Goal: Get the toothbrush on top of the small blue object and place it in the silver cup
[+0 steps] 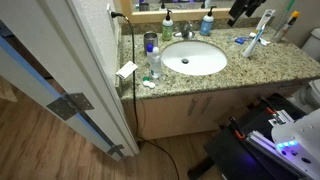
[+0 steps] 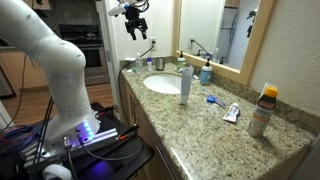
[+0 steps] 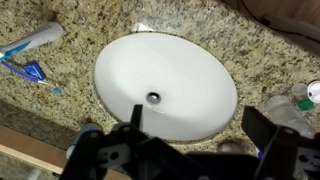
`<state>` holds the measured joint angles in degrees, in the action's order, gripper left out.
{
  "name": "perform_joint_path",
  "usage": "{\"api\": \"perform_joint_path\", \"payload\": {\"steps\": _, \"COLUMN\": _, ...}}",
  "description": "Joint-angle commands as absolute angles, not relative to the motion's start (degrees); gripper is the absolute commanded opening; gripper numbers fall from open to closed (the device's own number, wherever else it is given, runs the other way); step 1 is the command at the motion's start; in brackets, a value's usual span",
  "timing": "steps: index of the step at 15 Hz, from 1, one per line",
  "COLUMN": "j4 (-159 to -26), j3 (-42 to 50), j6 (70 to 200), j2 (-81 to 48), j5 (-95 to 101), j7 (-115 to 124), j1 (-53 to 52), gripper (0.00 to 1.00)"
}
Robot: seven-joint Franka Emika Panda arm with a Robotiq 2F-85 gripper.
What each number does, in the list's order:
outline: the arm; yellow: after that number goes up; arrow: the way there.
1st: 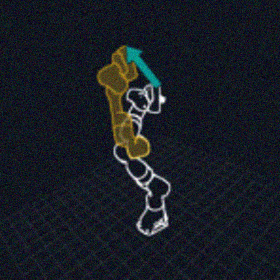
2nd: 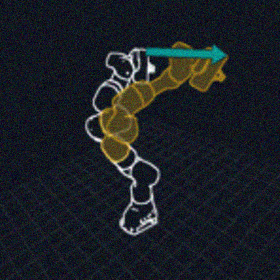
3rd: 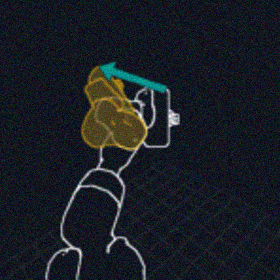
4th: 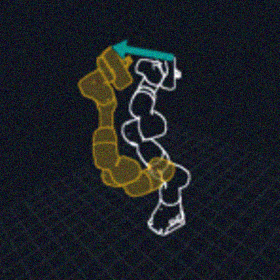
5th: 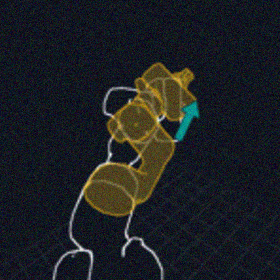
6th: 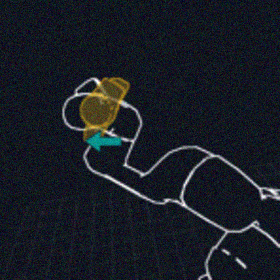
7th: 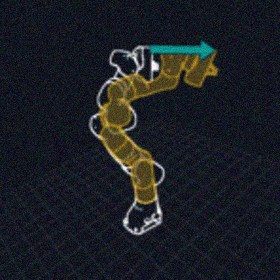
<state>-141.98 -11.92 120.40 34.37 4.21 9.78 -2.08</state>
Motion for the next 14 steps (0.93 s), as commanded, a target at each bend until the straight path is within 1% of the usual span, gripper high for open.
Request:
{"api": "perform_joint_path", "payload": {"steps": 1, "j4": -141.9, "j3": -11.2, "j6": 120.3, "j2": 34.2, "j5": 4.8, "j7": 10.2, "j1": -3.0, "gripper": 1.00}}
{"api": "perform_joint_path", "payload": {"steps": 6, "j4": -141.9, "j3": -11.2, "j6": 120.3, "j2": 34.2, "j5": 4.8, "j7": 10.2, "j1": -3.0, "gripper": 1.00}}
{"api": "perform_joint_path", "payload": {"steps": 7, "j4": -142.3, "j3": -12.3, "j6": 123.1, "j2": 33.2, "j5": 6.4, "j7": 12.9, "j1": -1.5, "gripper": 1.00}}
{"api": "perform_joint_path", "payload": {"steps": 8, "j4": -140.5, "j3": -12.8, "j6": 125.1, "j2": 29.3, "j5": 7.2, "j7": 18.2, "j1": 1.3, "gripper": 1.00}}
{"api": "perform_joint_path", "payload": {"steps": 9, "j4": -138.8, "j3": -10.6, "j6": 127.5, "j2": 25.2, "j5": 8.1, "j7": 18.6, "j1": 3.1, "gripper": 1.00}}
{"api": "perform_joint_path", "payload": {"steps": 10, "j4": -138.2, "j3": -9.1, "j6": 128.2, "j2": 24.5, "j5": 8.7, "j7": 20.0, "j1": 4.5, "gripper": 1.00}}
{"api": "perform_joint_path", "payload": {"steps": 14, "j4": -130.9, "j3": -1.3, "j6": 124.6, "j2": 18.7, "j5": 8.1, "j7": 20.5, "j1": 10.0, "gripper": 1.00}}
